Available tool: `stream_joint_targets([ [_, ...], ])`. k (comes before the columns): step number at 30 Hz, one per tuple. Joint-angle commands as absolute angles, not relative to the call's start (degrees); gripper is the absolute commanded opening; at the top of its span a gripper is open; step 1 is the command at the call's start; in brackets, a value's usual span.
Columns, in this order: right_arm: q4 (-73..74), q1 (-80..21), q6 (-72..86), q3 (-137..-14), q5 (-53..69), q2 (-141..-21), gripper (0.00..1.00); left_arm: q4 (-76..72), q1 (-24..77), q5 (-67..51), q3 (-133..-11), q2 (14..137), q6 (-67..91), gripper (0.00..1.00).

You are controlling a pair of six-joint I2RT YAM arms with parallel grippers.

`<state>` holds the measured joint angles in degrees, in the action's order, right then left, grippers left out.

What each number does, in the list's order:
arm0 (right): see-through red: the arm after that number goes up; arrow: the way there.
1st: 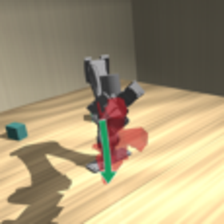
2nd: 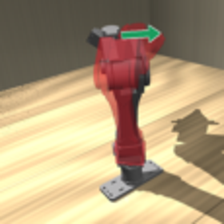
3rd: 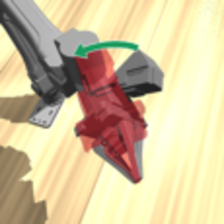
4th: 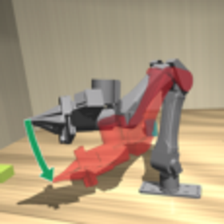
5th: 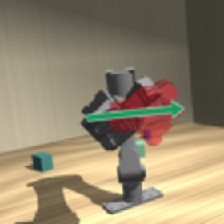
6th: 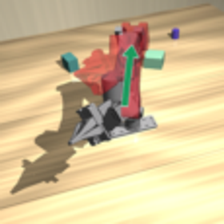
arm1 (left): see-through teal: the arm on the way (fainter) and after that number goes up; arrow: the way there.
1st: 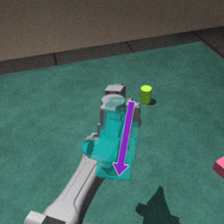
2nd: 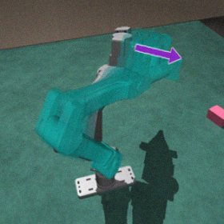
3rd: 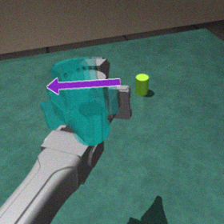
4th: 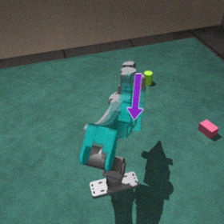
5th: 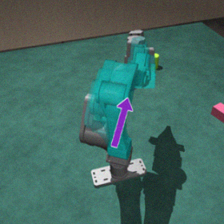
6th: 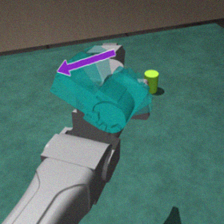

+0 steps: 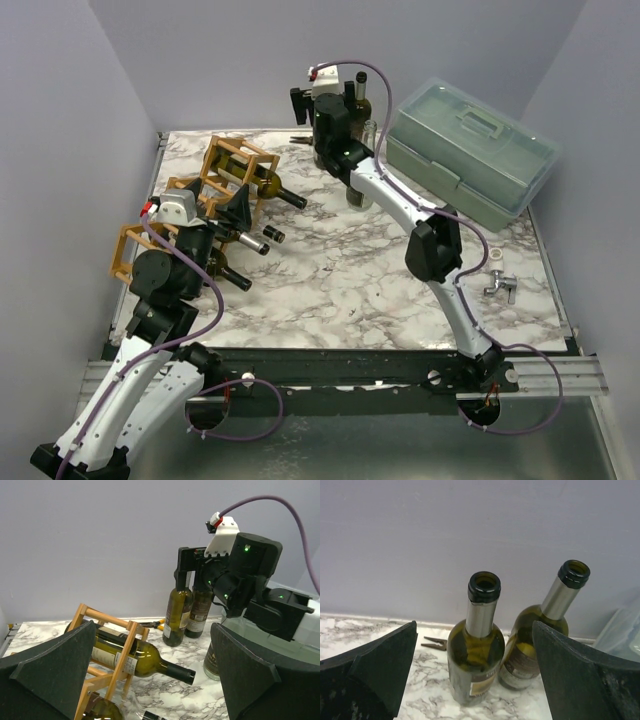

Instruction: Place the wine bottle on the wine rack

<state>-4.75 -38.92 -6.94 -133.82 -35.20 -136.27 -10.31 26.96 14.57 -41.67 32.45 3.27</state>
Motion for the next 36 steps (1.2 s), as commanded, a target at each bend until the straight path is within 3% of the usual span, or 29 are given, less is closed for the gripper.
stream_joint_targets([
  [1, -11.43, -38.0, -7.62, -139.41, -35.42, -141.66, 1.0, -11.44, 26.63, 15.33, -41.11, 32.53, 3.66, 0.98],
  [25, -22.39, -34.52, -6.5, -148.64, -31.57, -154.82, 0.78, -11.47, 27.42, 18.06, -40.77, 32.14, 2.9, 0.98],
  [32, -23.22, -33.84, -5.75, -149.57, -28.77, -156.27, 0.6, -11.55, 27.42, 18.46, -40.64, 32.33, 2.71, 0.98],
  [36, -22.47, -33.84, -5.5, -149.28, -26.64, -155.23, 0.36, -11.64, 27.41, 18.37, -40.59, 32.42, 2.8, 0.98],
])
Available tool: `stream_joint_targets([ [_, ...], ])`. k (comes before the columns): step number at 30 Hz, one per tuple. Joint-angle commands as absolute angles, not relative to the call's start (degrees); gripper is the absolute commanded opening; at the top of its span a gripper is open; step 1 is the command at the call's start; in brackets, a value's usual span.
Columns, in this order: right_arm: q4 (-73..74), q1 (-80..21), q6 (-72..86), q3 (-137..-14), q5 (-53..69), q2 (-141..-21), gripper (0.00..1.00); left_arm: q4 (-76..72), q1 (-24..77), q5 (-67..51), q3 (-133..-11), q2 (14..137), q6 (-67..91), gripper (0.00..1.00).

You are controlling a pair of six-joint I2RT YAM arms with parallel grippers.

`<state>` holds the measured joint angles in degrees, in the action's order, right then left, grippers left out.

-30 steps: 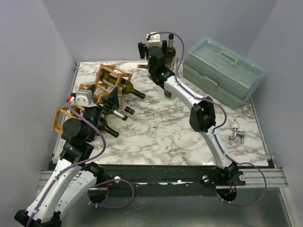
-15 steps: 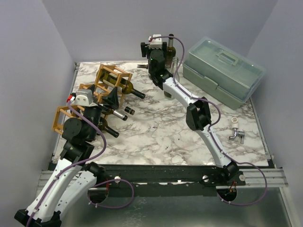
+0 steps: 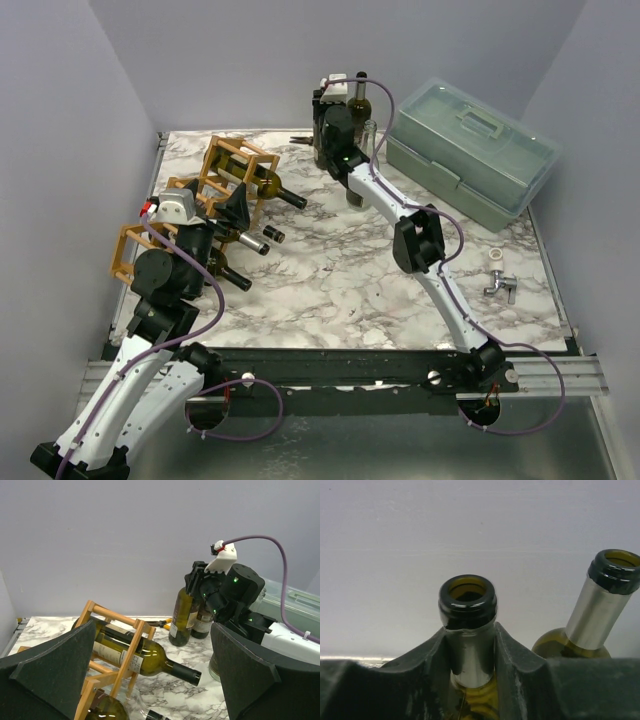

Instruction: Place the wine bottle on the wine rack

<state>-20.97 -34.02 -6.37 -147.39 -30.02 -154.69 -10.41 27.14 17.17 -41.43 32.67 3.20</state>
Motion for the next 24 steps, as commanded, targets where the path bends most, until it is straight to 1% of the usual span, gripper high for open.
stream_joint_targets([
  [1, -22.35, -33.87, -5.37, -148.67, -26.05, -154.64, 0.29, -11.62, 27.41, 18.33, -40.52, 32.5, 2.87, 0.98],
  [2, -22.32, -34.01, -5.41, -147.84, -25.64, -153.89, 0.24, -11.6, 27.42, 18.28, -40.54, 32.51, 2.93, 0.98],
  [3, -22.52, -34.24, -5.6, -146.98, -24.97, -153.08, 0.22, -11.6, 27.42, 18.22, -40.58, 32.48, 2.94, 0.98],
  [7, -23.13, -35.63, -7.8, -143.22, -22.78, -149.32, 0.15, -11.69, 27.41, 17.86, -40.45, 32.81, 3.01, 0.98],
  [12, -23.57, -39.05, -13.61, -135.96, -23.22, -141.9, 0.0, -11.84, 27.42, 17.51, -40.35, 33.66, 3.18, 0.98],
  [16, -25.42, -41.46, -15.94, -122.49, -25.75, -131.93, 0.0, -11.79, 27.42, 17.05, -40.34, 34.49, 3.49, 0.99],
  [20, -27.06, -42.95, -12.49, -104.84, -25.62, -118.39, 0.0, -11.82, 27.42, 15.9, -40.59, 35.58, 3.63, 0.99],
  [24, -23.94, -44.39, -7.99, -92.02, -23.38, -106.54, 0.0, -11.71, 27.32, 14.56, -40.7, 36.99, 4.25, 0.99],
])
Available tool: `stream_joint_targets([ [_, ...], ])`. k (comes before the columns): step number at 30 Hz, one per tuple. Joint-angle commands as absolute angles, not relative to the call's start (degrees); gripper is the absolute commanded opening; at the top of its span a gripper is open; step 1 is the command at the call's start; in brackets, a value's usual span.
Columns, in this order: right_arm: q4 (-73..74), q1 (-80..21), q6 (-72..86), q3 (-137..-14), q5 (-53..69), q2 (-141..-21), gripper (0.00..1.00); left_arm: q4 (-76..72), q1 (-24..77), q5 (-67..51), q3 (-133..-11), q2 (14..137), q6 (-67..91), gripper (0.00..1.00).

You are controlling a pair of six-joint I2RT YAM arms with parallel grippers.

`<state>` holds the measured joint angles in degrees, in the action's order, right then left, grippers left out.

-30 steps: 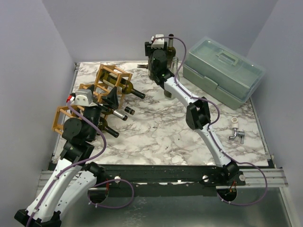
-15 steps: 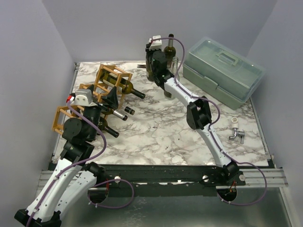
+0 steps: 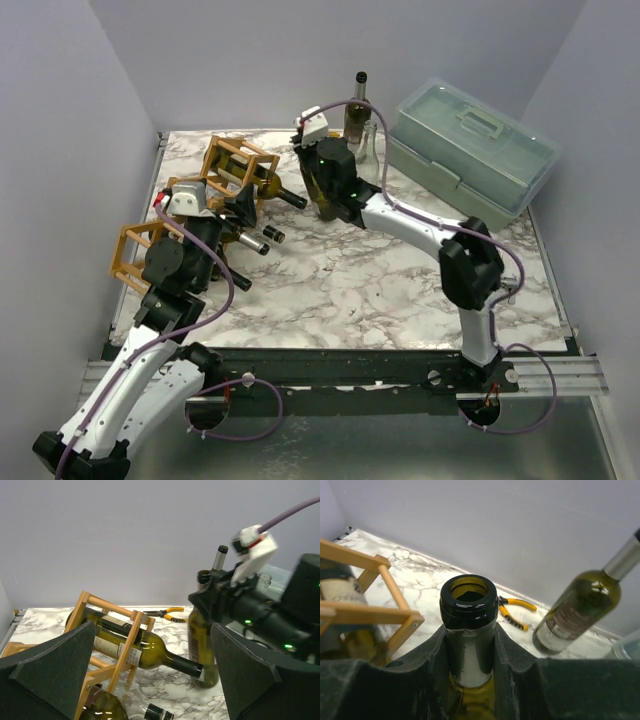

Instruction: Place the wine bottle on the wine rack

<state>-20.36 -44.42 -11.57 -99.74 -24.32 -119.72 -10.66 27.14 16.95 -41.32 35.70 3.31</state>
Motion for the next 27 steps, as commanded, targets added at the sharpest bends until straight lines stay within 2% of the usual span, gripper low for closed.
stream_joint_targets([
  [1, -22.34, -44.76, -6.84, -89.4, -22.04, -103.36, 0.0, -11.7, 27.27, 14.02, -40.76, 37.44, 4.42, 0.99],
  [5, -14.12, -45.38, -0.42, -82.18, -15.21, -93.31, 0.0, -11.15, 27.25, 10.95, -41.41, 39.86, 5.26, 0.99],
  [11, -7.07, -45.44, 10.23, -70.33, -10.9, -78.47, 0.0, -8.58, 27.25, 0.17, -44.25, 45.83, 8.24, 0.99],
  [16, -3.28, -45.44, 17.53, -63.55, -13.52, -68.62, 0.0, -7.82, 27.38, -16.53, -47.46, 52.89, 12.83, 0.99],
  [22, -5.7, -45.48, 22.82, -56.54, -19.48, -60.39, 0.0, -15.91, 29.97, -34.61, -47.77, 61.26, 21.5, 0.99],
  [27, -7.05, -45.44, 27.29, -54.64, -21.36, -57.73, 0.0, -16.79, 35.88, -40.55, -48.09, 66.12, 21.93, 0.99],
])
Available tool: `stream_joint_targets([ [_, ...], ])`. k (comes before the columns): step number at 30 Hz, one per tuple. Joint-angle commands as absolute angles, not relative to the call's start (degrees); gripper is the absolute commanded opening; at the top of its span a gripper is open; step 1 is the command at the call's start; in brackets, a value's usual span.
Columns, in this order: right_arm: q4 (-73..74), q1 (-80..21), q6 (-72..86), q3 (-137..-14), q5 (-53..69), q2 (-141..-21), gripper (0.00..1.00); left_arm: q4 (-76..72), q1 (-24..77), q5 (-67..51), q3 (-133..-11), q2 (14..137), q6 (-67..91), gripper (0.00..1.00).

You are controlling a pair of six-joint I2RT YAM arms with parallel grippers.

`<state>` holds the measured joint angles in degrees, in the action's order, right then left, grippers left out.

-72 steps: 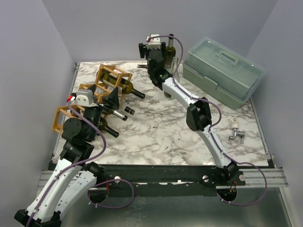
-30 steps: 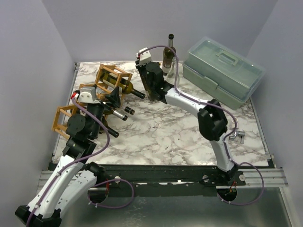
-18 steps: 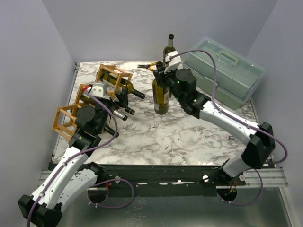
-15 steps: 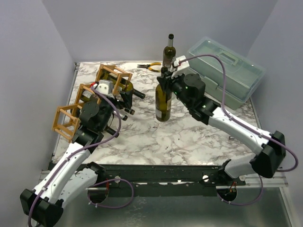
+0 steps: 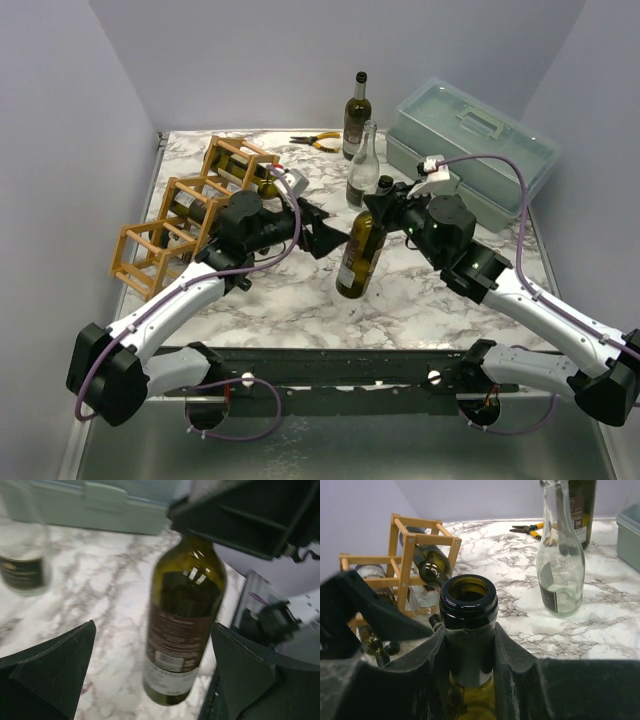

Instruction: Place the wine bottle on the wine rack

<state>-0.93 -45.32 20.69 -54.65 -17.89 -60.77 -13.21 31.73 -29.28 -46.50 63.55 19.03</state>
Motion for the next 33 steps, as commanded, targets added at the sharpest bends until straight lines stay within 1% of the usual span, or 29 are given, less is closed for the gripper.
stream_joint_targets([
  [1, -7.4, -45.44, 28.06, -54.44, -21.15, -57.36, 0.0, -16.79, 36.75, -40.52, -48.08, 66.94, 22.04, 0.99],
  [7, -8.29, -45.44, 31.66, -53.9, -21.5, -55.57, 0.0, -15.55, 40.61, -38.52, -48.38, 70.79, 21.51, 0.99],
  [12, -8.98, -45.44, 35.07, -52.96, -21.35, -54.01, 0.0, -8.61, 41.73, -29.56, -49.96, 71.61, 16.78, 0.94],
  [14, -9.39, -45.45, 36.35, -52.51, -21.26, -53.63, 0.0, -5.58, 42.09, -26.68, -50.98, 72.06, 14.96, 0.93],
  [21, -10.87, -45.48, 38.95, -51.71, -20.83, -53.84, 0.0, -4.66, 42.57, -26.1, -51.24, 72.53, 13.98, 0.89],
  [24, -11.69, -45.44, 40.15, -51.33, -20.91, -53.92, 0.0, -4.69, 42.54, -25.93, -51.17, 72.36, 13.74, 0.89],
  [29, -13.23, -45.45, 41.33, -50.97, -21.49, -53.7, 0.0, -4.03, 42.71, -26.53, -51.32, 72.96, 12.84, 0.97],
  [33, -13.19, -45.44, 41.84, -51.66, -21.19, -53.88, 0.0, -3.28, 43.24, -25.87, -51.11, 72.86, 10.98, 0.99],
])
